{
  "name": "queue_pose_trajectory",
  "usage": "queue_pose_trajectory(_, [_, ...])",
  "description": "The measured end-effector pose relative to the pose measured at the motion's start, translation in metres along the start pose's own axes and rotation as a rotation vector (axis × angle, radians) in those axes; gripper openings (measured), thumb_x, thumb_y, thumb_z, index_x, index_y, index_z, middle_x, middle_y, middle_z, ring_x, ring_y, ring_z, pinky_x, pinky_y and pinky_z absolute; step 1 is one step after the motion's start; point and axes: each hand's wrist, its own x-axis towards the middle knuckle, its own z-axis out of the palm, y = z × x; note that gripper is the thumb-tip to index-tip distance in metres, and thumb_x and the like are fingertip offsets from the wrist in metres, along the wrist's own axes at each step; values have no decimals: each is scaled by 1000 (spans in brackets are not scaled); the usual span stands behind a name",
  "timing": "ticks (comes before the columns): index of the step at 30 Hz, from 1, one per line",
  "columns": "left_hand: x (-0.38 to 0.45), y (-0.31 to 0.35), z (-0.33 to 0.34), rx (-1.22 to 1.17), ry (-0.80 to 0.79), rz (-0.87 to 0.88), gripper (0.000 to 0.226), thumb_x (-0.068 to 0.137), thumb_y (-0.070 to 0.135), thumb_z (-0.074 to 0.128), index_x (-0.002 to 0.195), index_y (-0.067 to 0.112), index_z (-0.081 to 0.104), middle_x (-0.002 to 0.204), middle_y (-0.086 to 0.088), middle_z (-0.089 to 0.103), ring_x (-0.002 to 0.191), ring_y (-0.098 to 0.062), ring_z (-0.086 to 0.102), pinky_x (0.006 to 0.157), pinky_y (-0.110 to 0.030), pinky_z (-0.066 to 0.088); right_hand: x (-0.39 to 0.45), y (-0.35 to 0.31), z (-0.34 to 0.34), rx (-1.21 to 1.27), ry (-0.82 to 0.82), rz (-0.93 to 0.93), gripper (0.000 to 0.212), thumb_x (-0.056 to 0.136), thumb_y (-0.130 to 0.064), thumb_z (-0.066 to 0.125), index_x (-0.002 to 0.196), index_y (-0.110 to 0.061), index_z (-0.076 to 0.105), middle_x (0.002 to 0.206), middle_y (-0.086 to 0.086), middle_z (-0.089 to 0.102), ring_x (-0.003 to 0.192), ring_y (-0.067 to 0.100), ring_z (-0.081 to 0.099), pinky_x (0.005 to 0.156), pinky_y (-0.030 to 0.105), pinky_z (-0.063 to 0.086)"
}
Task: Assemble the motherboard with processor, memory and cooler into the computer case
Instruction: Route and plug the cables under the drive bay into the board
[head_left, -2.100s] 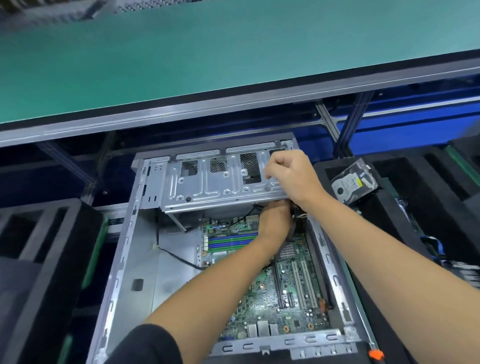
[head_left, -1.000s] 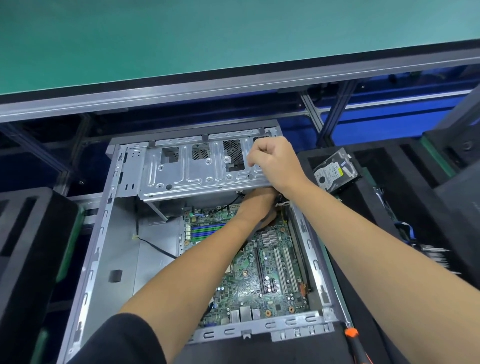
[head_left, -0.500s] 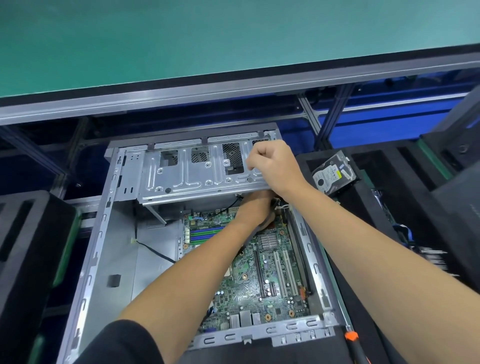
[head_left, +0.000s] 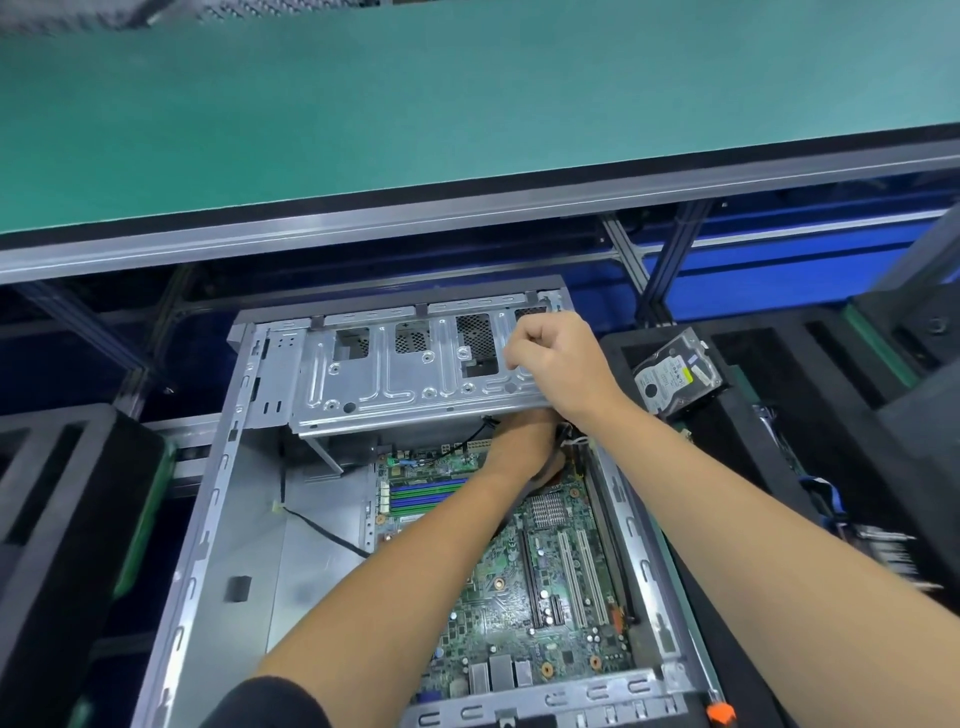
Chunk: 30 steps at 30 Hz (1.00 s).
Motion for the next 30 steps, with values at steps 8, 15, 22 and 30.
queue_pose_trajectory(8, [-2, -10, 5, 62, 136, 131, 20, 78, -7, 47, 92, -6, 62, 56, -9, 42, 46, -18, 32, 49, -31, 28, 0, 1, 0, -2, -7, 12, 23, 69, -22, 55, 62, 0, 56, 59, 5, 52, 62, 20, 46, 70, 47, 49])
queue_pose_trajectory(15, [3, -24, 1, 94, 167, 99, 21, 96, 11, 46, 113, 5, 55, 103, -18, 63, 87, -33, 59, 71, -40, 45, 0, 1, -1, 13, -5, -1, 19, 74, -12, 59, 62, 2, 56, 58, 5, 49, 61, 17, 43, 68, 48, 48])
queue_pose_trajectory(22, [-1, -14, 8, 104, 193, 160, 14, 92, 9, 54, 97, 1, 64, 90, -23, 65, 54, -22, 33, 60, -31, 28, -1, -1, -1, 5, 1, -1, 20, 71, -17, 57, 60, -1, 56, 56, 0, 49, 61, 16, 45, 70, 46, 48])
queue_pose_trajectory(30, [-6, -7, 4, 128, 170, 152, 15, 77, -6, 52, 66, 4, 57, 65, -19, 56, 43, -18, 29, 48, -31, 31, -1, 1, 0, 5, -4, -8, 21, 67, -22, 55, 57, -4, 54, 55, -2, 48, 60, 15, 45, 71, 47, 49])
